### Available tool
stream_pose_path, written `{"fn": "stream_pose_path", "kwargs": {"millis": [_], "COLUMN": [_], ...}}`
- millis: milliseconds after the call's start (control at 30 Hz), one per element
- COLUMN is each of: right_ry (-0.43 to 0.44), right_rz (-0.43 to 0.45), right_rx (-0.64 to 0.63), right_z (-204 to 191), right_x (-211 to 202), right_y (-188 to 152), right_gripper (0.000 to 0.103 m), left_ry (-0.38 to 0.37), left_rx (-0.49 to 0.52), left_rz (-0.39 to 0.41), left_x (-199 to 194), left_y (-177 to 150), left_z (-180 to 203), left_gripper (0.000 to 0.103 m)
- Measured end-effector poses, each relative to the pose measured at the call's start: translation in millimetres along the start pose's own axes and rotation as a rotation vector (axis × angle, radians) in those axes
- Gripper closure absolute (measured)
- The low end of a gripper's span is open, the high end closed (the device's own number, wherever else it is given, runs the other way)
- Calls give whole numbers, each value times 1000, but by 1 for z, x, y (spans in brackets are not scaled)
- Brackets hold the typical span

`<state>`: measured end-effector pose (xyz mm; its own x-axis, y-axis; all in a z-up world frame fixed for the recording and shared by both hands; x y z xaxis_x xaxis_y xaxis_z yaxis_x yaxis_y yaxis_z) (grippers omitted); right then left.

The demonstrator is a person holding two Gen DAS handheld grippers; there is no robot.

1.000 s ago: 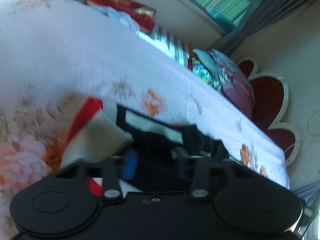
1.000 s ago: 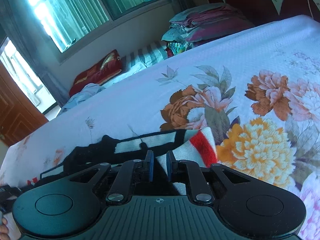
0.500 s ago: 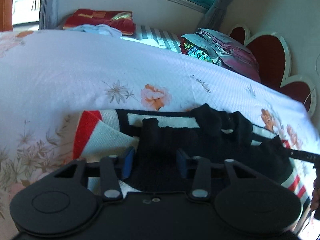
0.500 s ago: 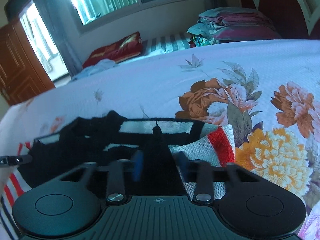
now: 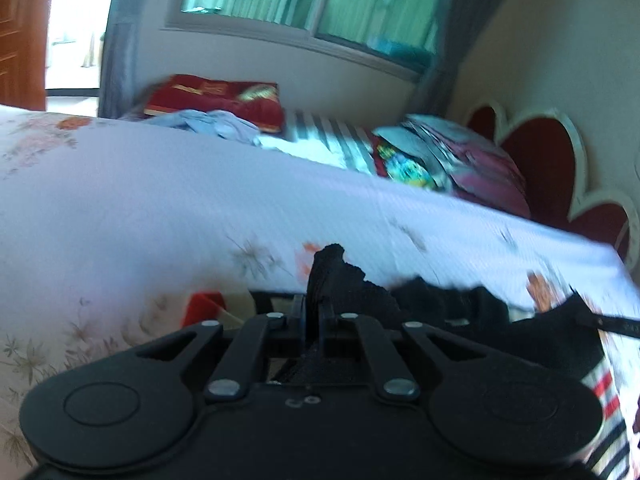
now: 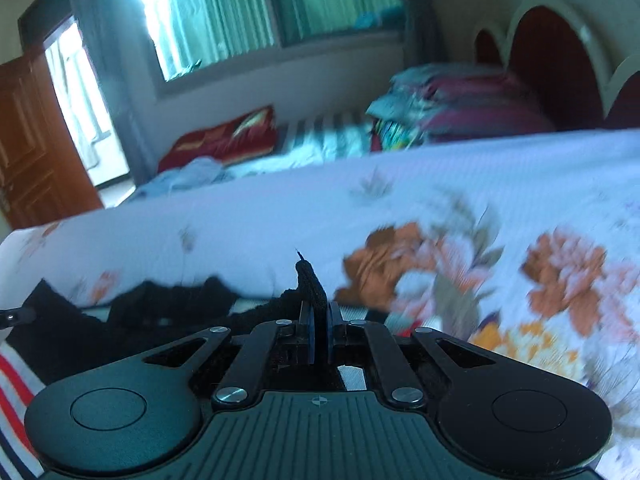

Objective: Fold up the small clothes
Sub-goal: 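Open both grippers and release the folded hem onto the sweater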

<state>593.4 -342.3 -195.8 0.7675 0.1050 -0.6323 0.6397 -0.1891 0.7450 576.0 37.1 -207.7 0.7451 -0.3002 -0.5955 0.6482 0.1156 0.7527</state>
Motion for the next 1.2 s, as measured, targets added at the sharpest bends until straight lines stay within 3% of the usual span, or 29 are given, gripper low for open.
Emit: {"fn": "stream_pose_path", "kwargs": {"millis": [167, 333, 400, 467, 500, 533, 600, 733, 933, 1067, 1200], "right_ry": [-51, -74, -51, -49, -49, -55, -42, 34, 141, 138, 75], "right_rz": [-78, -97, -105, -91, -72, -54, -17, -25, -84, -97, -96], "right_rx": [21, 21, 12, 16, 20, 22, 14, -25, -124, -206, -226], "right_z": [12, 17, 14, 12, 11, 10, 4, -27, -92, -112, -89], "right_x": [28, 37, 33, 24, 19, 13, 0, -15, -14, -16, -16], "right_y": [-14, -23, -20, -16, -13, -10, -4, -9, -50, -74, -85], "right_gripper": [98, 98, 97, 93, 84, 65, 56, 56, 56, 56, 56], "left_ry": [64, 98, 105, 115, 120, 121, 126, 57, -82, -54, -20], "left_rx": [4, 43, 47, 19, 4, -3, -5, 59, 173, 207, 201], "left_rz": [-55, -68, -75, -68, -58, -45, -20, 6, -68, -110, -120], "left_x": [19, 22, 20, 16, 12, 8, -4, -26, -23, -14, -19], "left_y": [-18, -25, -23, -21, -20, -19, -16, -18, -50, -70, -83], "left_z": [-12, -12, -12, -15, -18, -18, -18, 7, 74, 77, 49], "left_gripper": [99, 95, 82, 62, 57, 52, 52, 52, 52, 52, 52]}}
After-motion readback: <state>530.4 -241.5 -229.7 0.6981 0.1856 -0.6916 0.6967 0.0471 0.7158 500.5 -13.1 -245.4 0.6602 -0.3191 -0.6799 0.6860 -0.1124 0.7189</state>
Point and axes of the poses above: each gripper's, at about its wrist camera, not at the fingertips, and x roughly the way its jaws point, z to its right, y to its top, the point moved 10 cm from there along x, roughly the way its jaws point, and after that the axes turned 3 degrees about -y, right-handed, at the moved point
